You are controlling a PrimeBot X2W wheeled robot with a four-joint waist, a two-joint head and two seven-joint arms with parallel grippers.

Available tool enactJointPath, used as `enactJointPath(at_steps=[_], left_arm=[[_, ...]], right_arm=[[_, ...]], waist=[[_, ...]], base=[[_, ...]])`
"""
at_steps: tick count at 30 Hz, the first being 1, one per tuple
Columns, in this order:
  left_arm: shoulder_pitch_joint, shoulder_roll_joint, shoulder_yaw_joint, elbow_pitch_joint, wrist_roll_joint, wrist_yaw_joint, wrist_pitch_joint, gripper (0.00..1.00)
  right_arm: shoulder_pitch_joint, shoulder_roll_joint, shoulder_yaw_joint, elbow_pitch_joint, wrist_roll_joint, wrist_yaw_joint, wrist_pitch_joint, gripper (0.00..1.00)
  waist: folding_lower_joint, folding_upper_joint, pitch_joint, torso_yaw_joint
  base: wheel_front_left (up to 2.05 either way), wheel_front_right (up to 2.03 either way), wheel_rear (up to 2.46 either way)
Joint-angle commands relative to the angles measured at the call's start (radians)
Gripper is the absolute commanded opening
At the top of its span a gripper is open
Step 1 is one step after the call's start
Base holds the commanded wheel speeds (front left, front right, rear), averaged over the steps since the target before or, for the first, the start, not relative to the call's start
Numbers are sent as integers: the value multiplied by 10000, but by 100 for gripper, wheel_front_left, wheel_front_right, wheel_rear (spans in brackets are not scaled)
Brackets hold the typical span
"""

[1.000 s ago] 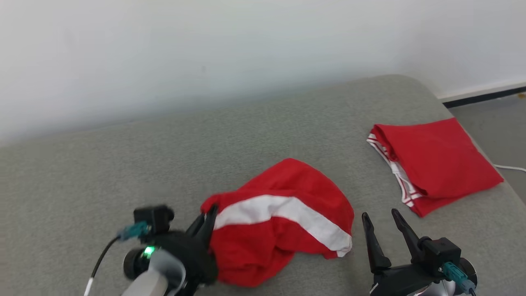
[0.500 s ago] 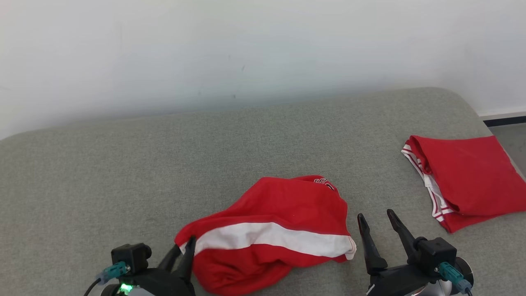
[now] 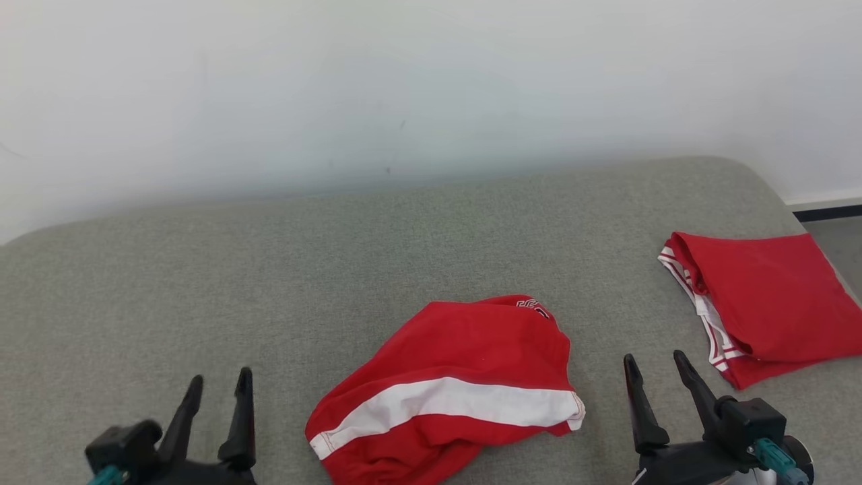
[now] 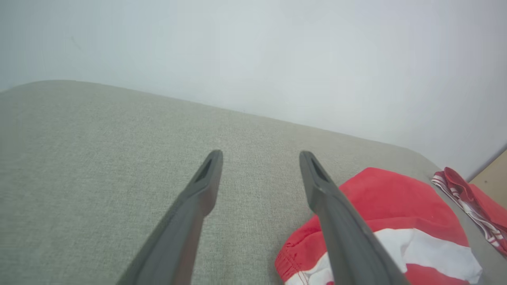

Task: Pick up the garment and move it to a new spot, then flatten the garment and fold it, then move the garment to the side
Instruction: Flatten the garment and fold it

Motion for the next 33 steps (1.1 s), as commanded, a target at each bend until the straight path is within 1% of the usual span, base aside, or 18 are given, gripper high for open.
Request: enactJointPath(at_steps=[1, 4, 8, 10, 15, 16, 21, 26, 33], left_arm=[[544, -193, 535, -446, 535, -13, -6, 100], [1049, -422, 1299, -941, 1196, -192, -5, 100], [1640, -899, 2135, -1479, 1865, -398, -6, 100], [1755, -980, 2313, -1585, 2047, -478, -6, 100], [2211, -1426, 3030, -1753, 2636, -767, -7, 100], [2325, -1525, 3216, -1693, 2858, -906, -7, 100], [2520, -1719, 3543, -1588, 3237, -1159, -8, 100], [2528, -1880, 3744, -1525, 3547, -1295, -8, 100], [2457, -2051, 3899, -1418, 3701, -1456, -8, 100]], right_arm=[[138, -24, -93, -67, -93, -25, 37, 100], [272, -7, -213, -140, -146, -25, 72, 100], [359, 14, -293, -164, -180, -25, 114, 100], [404, 21, -314, -162, -197, -25, 128, 100], [525, 9, -321, -111, -211, -25, 153, 100], [579, -6, -330, -108, -235, -25, 166, 100], [618, -25, -261, -139, -243, -25, 215, 100], [628, -70, -214, -148, -175, -25, 211, 100], [611, -28, -190, -195, -187, -25, 235, 100]], waist=[[0, 0, -96, 100], [0, 0, -192, 209], [0, 0, -327, 338], [0, 0, -372, 372], [0, 0, -543, 501], [0, 0, -610, 547], [0, 0, -714, 610], [0, 0, -729, 677], [0, 0, -683, 668]], base=[[0, 0, 0], [0, 0, 0], [0, 0, 0], [0, 0, 0], [0, 0, 0], [0, 0, 0], [0, 0, 0], [0, 0, 0], [0, 0, 0]])
